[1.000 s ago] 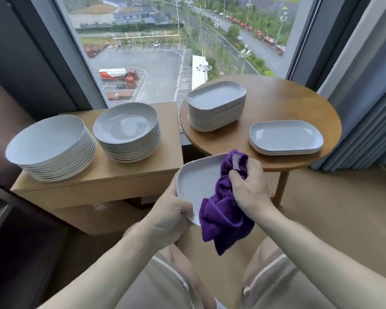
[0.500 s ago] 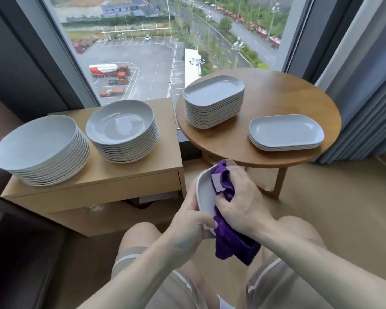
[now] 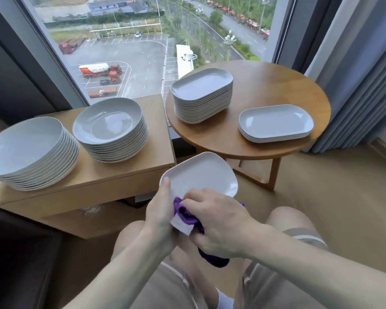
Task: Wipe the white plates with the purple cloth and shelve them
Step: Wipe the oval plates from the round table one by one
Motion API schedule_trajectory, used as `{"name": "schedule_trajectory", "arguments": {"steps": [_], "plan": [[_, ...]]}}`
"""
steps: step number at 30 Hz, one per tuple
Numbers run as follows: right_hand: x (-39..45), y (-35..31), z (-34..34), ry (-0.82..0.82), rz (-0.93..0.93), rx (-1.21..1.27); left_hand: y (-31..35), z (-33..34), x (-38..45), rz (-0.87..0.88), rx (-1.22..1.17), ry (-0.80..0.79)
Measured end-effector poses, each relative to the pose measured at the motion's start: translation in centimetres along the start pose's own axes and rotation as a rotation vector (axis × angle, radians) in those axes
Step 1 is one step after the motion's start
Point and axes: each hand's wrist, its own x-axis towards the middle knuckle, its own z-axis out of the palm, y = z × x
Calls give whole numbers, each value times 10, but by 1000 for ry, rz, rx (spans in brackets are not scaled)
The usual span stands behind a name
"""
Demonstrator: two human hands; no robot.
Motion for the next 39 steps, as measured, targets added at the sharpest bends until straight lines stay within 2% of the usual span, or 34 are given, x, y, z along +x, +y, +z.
{"name": "schedule_trajectory", "arguments": {"steps": [2, 5, 10, 15, 18, 20, 24, 29, 34, 39], "plan": [[0, 2, 0, -54, -2, -112, 7, -1, 6, 31, 42, 57], [5, 14, -11, -56, 80, -122, 14, -5, 9, 91, 111, 58], [11, 56, -33, -89, 371, -168, 16, -13, 11, 156, 178, -34], [10, 68, -40, -57, 464, -215, 2, -4, 7, 176, 307, -118], [8, 62, -35, -45, 435, -224, -5, 2, 4, 208, 349, -107], [8, 54, -31, -10, 385, -198, -8, 5, 1, 209, 345, -25], [8, 28, -17, 13, 203, -189, -11, 6, 0, 178, 403, -12], [-1, -7, -5, 3, 20, -115, -4, -1, 8, 108, 312, 17], [2, -5, -6, -85, -18, -191, 19, -6, 13, 113, 235, 56], [4, 4, -15, -58, 70, -182, 27, -10, 16, 204, 242, 71]]}}
